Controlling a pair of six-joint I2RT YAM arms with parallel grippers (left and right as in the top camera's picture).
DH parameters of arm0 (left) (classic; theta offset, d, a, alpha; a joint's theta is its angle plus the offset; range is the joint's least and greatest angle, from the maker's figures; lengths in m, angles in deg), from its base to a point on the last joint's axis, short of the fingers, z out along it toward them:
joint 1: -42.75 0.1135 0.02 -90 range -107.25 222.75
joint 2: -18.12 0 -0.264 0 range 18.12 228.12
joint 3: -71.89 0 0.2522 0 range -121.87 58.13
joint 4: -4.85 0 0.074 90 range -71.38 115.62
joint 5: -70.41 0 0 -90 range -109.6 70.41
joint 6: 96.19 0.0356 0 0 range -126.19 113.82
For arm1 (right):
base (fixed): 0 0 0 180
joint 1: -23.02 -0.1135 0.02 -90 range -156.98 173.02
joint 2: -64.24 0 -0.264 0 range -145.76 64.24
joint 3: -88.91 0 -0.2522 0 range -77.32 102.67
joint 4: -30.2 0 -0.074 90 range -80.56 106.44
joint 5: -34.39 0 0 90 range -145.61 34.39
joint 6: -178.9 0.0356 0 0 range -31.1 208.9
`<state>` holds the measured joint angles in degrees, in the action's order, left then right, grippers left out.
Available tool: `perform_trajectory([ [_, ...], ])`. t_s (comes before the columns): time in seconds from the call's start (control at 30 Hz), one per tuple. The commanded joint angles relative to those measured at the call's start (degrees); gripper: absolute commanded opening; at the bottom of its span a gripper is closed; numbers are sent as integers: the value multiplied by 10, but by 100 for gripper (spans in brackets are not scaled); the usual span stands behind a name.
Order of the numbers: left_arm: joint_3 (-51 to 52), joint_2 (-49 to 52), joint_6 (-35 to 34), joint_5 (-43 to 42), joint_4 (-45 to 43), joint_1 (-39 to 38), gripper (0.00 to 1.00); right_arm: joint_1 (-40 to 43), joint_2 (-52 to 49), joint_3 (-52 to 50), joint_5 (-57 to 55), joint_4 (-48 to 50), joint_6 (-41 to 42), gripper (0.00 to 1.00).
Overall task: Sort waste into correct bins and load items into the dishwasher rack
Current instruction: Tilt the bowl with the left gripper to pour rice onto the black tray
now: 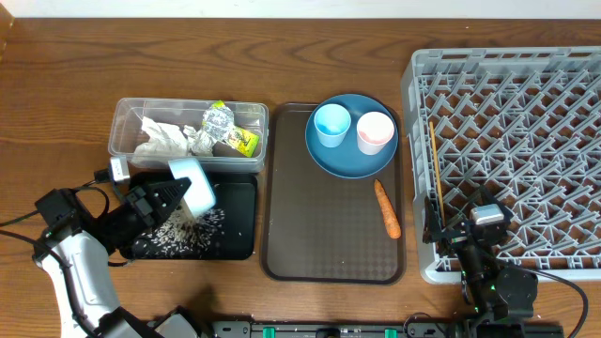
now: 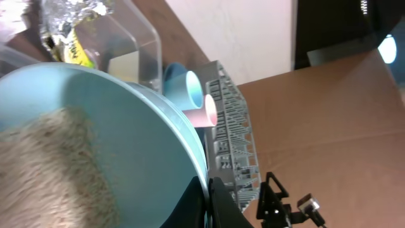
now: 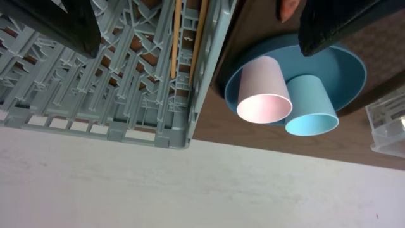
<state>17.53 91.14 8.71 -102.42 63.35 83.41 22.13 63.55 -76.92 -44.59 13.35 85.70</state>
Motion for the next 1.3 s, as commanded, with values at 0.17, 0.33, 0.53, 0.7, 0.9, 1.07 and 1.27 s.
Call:
perform_trajectory([
  [0.17,0,-3,-13,-73,2,3,6,-3,3,-1,-1,-2,-5,99],
  [0.33,0,-4,-47,-73,2,3,6,-3,3,-1,-1,-2,-5,99],
  [0.53,0,-4,-54,-73,-5,3,6,-3,3,-1,-1,-2,-5,99],
  [0.7,0,-5,-82,-73,24,3,6,-3,3,-1,-1,-2,-5,99],
  [0.9,0,-4,-123,-73,9,3,6,-3,3,-1,-1,-2,-5,99],
  [1.07,0,-4,-141,-73,-13,7,7,-3,3,-1,-1,-2,-5,99],
  [1.27,0,-6,-126,-69,1,9,6,-3,3,-1,-1,-2,-5,99],
])
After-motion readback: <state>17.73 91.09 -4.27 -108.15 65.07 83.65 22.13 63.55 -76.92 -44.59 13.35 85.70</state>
